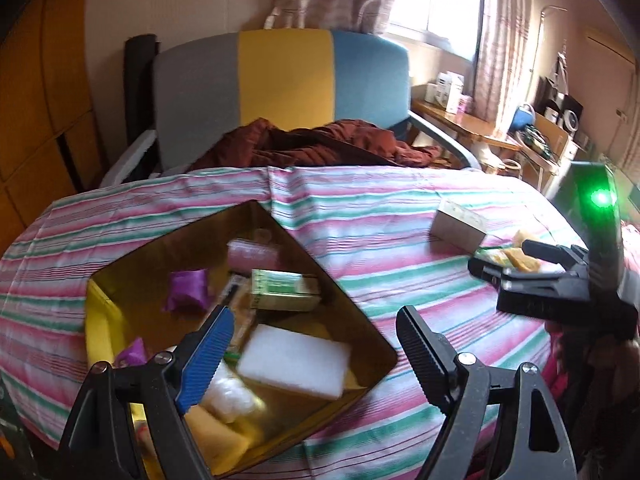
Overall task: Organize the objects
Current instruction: 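Move both grippers back from the tray toward the remaining items, then grasp the WEIDAN cracker packet with the left gripper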
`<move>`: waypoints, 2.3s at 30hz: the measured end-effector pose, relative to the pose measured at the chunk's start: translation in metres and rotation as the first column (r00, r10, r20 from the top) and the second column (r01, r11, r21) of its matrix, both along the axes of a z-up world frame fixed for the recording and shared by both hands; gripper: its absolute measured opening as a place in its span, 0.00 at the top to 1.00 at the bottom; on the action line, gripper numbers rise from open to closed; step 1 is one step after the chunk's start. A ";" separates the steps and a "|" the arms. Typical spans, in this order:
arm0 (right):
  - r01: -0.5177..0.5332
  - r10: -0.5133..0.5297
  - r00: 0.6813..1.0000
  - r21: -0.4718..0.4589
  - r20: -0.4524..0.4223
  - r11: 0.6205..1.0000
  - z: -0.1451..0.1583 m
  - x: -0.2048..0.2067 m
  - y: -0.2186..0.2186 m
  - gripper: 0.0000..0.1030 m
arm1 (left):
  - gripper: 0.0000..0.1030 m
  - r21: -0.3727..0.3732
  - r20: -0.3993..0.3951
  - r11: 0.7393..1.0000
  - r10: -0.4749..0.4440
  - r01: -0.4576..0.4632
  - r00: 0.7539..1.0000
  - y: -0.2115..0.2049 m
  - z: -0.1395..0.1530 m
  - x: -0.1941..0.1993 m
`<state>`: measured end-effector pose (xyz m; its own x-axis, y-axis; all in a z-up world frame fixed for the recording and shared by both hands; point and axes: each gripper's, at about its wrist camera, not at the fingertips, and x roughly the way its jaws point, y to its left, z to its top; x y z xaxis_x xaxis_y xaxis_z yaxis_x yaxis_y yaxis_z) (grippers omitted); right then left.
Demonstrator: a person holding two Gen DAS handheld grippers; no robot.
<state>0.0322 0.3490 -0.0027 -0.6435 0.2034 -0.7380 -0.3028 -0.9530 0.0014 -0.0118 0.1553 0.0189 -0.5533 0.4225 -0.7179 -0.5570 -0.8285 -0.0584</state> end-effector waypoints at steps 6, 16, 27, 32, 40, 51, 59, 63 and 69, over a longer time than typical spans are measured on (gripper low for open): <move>0.151 -0.150 0.988 -0.043 0.022 0.988 -0.007 0.020 0.060 0.00 | 0.18 -0.018 0.028 0.996 -0.090 0.091 0.996 0.030 -0.008 0.010; 0.476 -0.480 0.877 -0.109 -0.016 0.873 -0.002 0.071 0.173 0.00 | 0.18 -0.066 0.068 0.981 -0.178 0.182 0.982 0.070 -0.024 0.020; 0.617 -0.675 0.737 -0.372 -0.037 0.694 -0.022 0.117 0.235 0.00 | 0.18 -0.098 0.177 0.956 -0.256 0.275 0.950 0.124 -0.054 0.021; 0.605 -0.690 0.722 -0.442 -0.045 0.662 -0.025 0.124 0.241 0.00 | 0.20 -0.105 0.177 0.940 -0.303 0.324 0.937 0.152 -0.055 0.025; 0.567 -0.677 0.735 -0.512 -0.038 0.645 -0.032 0.121 0.244 0.00 | 0.26 -0.069 0.250 0.913 -0.375 0.403 0.893 0.211 -0.065 0.022; 0.515 -0.657 0.753 -0.592 -0.033 0.620 -0.041 0.123 0.248 0.00 | 0.28 -0.099 0.309 0.890 -0.397 0.445 0.864 0.294 -0.089 0.016; 0.497 -0.642 0.767 -0.617 -0.016 0.610 -0.047 0.120 0.249 0.00 | 0.27 -0.109 0.362 0.891 -0.377 0.441 0.852 0.341 -0.115 0.004; 0.496 -0.631 0.776 -0.615 -0.002 0.612 -0.049 0.115 0.249 0.00 | 0.25 -0.143 0.356 0.882 -0.377 0.449 0.855 0.353 -0.124 0.003; 0.510 -0.624 0.781 -0.597 0.020 0.619 -0.052 0.111 0.249 0.00 | 0.53 -0.169 0.270 0.854 -0.441 0.493 0.856 0.329 -0.124 0.013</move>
